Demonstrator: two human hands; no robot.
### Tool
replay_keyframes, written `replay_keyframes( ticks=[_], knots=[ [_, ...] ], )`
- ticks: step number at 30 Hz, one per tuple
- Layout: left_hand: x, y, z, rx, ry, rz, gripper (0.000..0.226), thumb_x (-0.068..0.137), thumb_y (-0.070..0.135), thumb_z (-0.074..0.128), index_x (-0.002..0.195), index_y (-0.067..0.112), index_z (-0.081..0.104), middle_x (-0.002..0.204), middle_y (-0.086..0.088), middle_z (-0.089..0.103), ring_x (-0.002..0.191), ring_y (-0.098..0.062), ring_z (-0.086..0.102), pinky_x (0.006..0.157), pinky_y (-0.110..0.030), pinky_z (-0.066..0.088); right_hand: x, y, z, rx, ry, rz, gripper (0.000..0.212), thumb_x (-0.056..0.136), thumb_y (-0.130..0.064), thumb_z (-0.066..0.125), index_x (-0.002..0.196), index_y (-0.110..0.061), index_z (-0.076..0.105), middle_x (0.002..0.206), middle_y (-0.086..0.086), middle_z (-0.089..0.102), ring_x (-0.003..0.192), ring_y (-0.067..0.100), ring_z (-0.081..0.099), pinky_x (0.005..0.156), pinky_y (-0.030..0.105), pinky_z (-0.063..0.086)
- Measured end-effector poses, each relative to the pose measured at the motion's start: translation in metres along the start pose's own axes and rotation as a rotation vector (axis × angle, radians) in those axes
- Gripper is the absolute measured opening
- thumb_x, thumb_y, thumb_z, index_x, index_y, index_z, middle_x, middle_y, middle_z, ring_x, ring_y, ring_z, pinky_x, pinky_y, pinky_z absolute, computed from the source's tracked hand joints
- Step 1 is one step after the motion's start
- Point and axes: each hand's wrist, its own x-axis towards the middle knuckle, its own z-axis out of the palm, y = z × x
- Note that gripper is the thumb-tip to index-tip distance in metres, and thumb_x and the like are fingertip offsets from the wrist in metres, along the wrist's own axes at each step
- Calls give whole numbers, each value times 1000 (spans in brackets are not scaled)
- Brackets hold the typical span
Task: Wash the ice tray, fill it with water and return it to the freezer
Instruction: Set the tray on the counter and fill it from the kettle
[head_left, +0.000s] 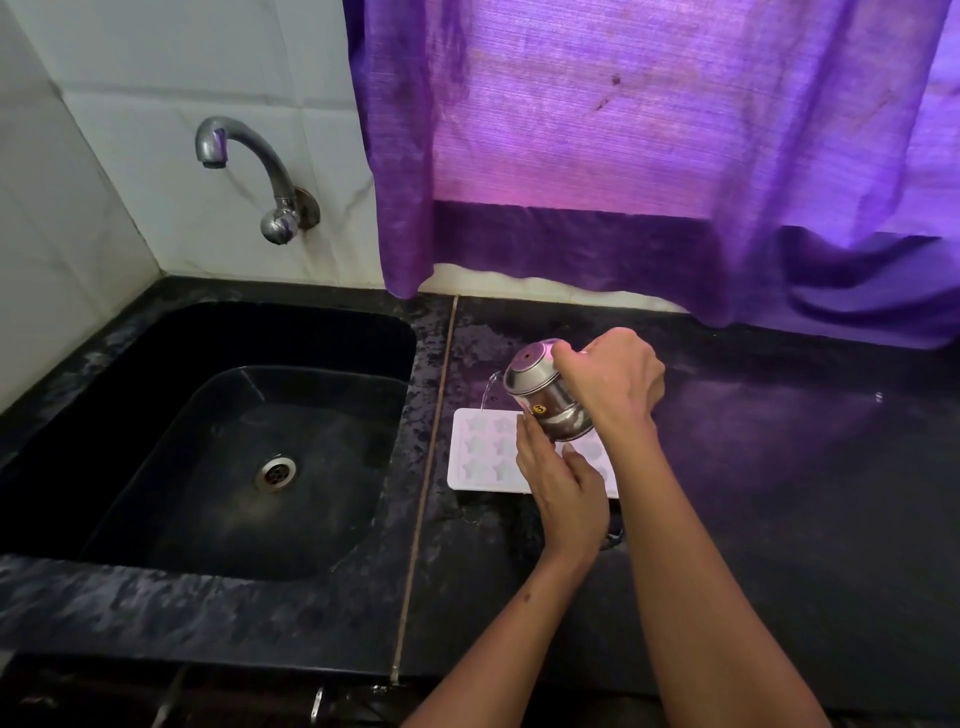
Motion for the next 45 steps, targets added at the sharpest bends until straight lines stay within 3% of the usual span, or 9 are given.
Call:
replay_keyframes(
  ticks=[7, 12, 18, 23, 27, 32, 36, 42, 45],
  knots=[
    [0, -3, -1, 13, -11, 15, 60, 91, 8, 39, 148, 1, 21, 155, -13, 23, 144, -26, 19, 115, -29, 18, -2, 0, 0, -15, 4, -4, 34, 84, -40, 58, 78, -8, 69, 71, 2, 56, 70, 25, 49, 64, 30, 37],
    [-1, -1, -3, 12, -9, 12, 65, 85, 14, 36, 148, 2, 22, 155, -12, 23, 144, -24, 19, 116, -31, 19, -3, 3, 1, -2, 15, 10, 37, 83, -42, 59, 77, -7, 68, 65, 0, 54, 64, 22, 48, 62, 29, 36],
    [-4, -4, -9, 55, -28, 67, 64, 89, 4, 39, 149, 5, 20, 157, -9, 18, 144, -19, 15, 115, -25, 17, -4, 11, 3, 48, 43, 64, 41, 79, -44, 59, 74, -5, 69, 65, 3, 59, 57, 18, 47, 50, 25, 29],
    [-8, -7, -17, 131, -38, 163, 67, 85, 10, 37, 149, 4, 20, 157, -9, 15, 135, -4, 9, 104, 1, 0, -7, 23, -2, 157, 23, 143, 43, 79, -46, 59, 67, -5, 66, 63, 5, 59, 57, 17, 50, 48, 23, 27],
    [-12, -7, -16, 143, -49, 226, 64, 87, 5, 39, 148, 2, 23, 156, -10, 16, 138, -7, 11, 109, -5, 3, -8, 39, -10, 272, 32, 185, 43, 78, -44, 59, 52, -9, 58, 60, 8, 62, 64, 24, 59, 52, 25, 35],
    [-24, -1, 0, 78, -62, 235, 63, 85, 4, 38, 147, 6, 28, 154, -5, 21, 139, -14, 20, 114, -32, 25, -7, 56, -27, 341, 51, 227, 43, 72, -44, 60, 46, -10, 60, 55, 7, 64, 65, 29, 67, 72, 37, 55],
    [-33, 3, 20, 0, -87, 147, 60, 85, 7, 36, 145, 7, 31, 151, -2, 25, 138, -16, 27, 111, -42, 34, -3, 73, -45, 290, 86, 216, 45, 72, -45, 61, 48, -7, 61, 58, 13, 66, 66, 32, 66, 72, 37, 54],
    [-55, 3, 48, -43, -154, 80, 62, 85, 11, 34, 147, 8, 28, 153, -5, 26, 142, -19, 25, 114, -43, 29, 2, 98, -61, 194, 112, 203, 43, 77, -46, 59, 56, -9, 68, 64, 9, 67, 72, 29, 62, 63, 30, 42],
    [-61, 2, 57, -37, -183, 57, 61, 85, 11, 35, 146, 7, 30, 152, -6, 28, 142, -19, 26, 116, -35, 27, 3, 112, -66, 162, 122, 210, 43, 77, -46, 59, 56, -9, 67, 65, 10, 67, 73, 31, 62, 62, 30, 39]
  ],
)
